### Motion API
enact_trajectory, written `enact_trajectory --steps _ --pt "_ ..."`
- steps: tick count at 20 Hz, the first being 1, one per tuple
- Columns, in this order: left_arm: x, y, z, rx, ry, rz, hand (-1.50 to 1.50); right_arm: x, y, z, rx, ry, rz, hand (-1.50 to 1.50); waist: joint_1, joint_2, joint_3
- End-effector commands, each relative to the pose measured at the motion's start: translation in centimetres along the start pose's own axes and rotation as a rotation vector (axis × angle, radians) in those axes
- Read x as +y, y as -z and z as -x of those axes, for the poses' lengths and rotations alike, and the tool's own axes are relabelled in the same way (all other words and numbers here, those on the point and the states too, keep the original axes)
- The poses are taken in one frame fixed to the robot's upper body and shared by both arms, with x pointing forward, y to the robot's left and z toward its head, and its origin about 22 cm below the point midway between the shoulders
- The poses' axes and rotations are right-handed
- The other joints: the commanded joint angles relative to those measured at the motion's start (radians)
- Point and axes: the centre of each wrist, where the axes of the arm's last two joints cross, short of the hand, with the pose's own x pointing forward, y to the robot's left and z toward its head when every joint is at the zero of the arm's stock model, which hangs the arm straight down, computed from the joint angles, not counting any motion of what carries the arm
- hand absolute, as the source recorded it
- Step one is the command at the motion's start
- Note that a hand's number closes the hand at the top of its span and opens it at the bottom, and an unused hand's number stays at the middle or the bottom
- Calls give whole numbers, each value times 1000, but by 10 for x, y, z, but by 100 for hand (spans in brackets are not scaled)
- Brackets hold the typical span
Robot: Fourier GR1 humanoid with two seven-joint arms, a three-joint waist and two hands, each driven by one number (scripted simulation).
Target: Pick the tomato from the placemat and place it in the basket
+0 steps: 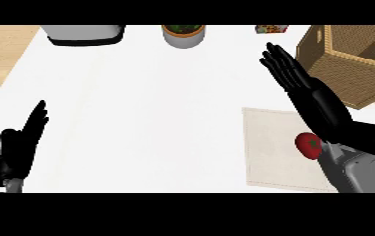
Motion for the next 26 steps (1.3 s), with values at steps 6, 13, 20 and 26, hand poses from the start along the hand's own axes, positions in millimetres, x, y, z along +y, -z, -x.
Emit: enact_trajectory --steps 6,13,20,26 --pt "-51 14 -103 -497 -77 287 0 -75 -30 15 79 95 -365 150 38 72 14" --pt "-55 7 -101 -443 -116 362 0 -36 -98 25 -145 103 -625 -150 -13 43 12" --pt "-51 12 -105 -450 -115 368 0 -89 -99 -22 -163 -475 -375 -150 12 48 8" --pt "-86 7 -112 -465 -123 380 0 -130 -85 -95 -71 -875 -429 -150 14 51 6"
